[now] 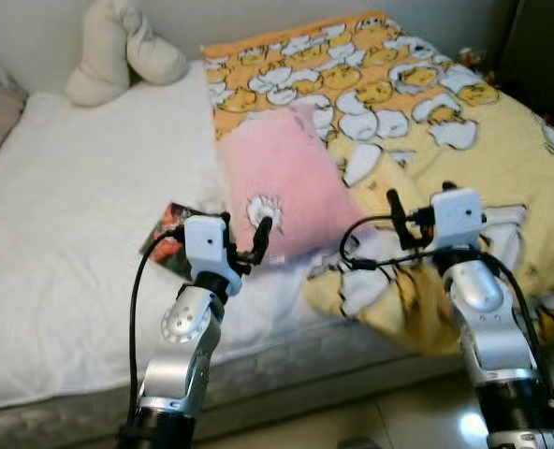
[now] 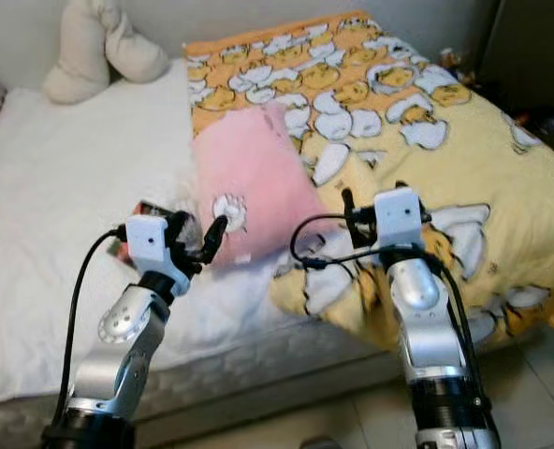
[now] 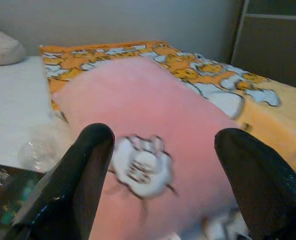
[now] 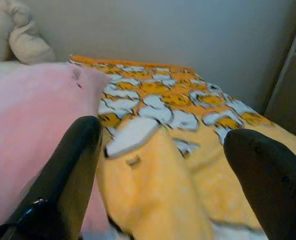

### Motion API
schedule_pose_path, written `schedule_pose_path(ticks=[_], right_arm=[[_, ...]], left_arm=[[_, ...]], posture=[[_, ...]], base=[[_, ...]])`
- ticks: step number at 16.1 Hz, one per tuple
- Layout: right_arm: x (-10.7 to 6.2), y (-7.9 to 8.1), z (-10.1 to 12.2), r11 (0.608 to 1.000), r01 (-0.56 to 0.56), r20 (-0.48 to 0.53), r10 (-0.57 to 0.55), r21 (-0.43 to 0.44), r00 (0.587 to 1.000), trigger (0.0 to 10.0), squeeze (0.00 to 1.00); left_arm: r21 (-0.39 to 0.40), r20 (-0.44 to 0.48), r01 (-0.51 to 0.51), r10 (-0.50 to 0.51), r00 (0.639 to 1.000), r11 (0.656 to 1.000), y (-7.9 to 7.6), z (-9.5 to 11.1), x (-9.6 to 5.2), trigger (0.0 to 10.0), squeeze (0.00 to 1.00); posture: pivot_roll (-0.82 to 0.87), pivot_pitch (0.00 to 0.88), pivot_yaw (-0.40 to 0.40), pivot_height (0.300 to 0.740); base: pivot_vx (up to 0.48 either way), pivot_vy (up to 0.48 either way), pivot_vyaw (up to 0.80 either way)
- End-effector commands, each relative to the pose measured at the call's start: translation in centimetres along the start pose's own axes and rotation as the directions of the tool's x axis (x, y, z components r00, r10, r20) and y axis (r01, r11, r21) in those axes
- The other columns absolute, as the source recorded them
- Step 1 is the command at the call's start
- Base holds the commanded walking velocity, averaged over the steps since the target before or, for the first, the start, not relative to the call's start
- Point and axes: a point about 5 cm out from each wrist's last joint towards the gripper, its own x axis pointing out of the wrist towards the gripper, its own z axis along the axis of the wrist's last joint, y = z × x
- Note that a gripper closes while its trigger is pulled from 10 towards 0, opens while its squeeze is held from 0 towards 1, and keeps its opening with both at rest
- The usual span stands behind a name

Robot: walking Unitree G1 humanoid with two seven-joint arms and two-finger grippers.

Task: Clean up the room

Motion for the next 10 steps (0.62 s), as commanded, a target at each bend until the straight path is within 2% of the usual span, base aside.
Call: schedule_pose_path(ticks=[1,3,10], right_arm=[[0.28,1.02,0.43,1.0,-0.029,0.012,0.029,0.006,1.0,10.0,0.0],[0.2,0.94,0.31,1.0,-0.026,0.008,0.026,0.005,1.0,10.0,0.0],[-0.02,1.03,0.22,1.0,-0.029,0.003,0.029,0.003,1.0,10.0,0.0]], left_arm=[[0.036,0.001,-0.027,0.027,1.0,0.999,0.85,0.23,-0.19,10.0,0.0],[0.024,-0.007,-0.032,0.032,0.999,0.999,0.75,0.01,-0.2,10.0,0.0],[-0.008,-0.02,-0.046,0.046,0.999,0.999,0.76,-0.18,-0.09,10.0,0.0]], posture=[[-0.22,0.0,0.142,0.74],[-0.22,0.0,0.145,0.74],[-0.23,0.0,0.15,0.74]], base=[[0.0,0.0,0.0],[0.0,0.0,0.0],[0.274,-0.391,0.0]])
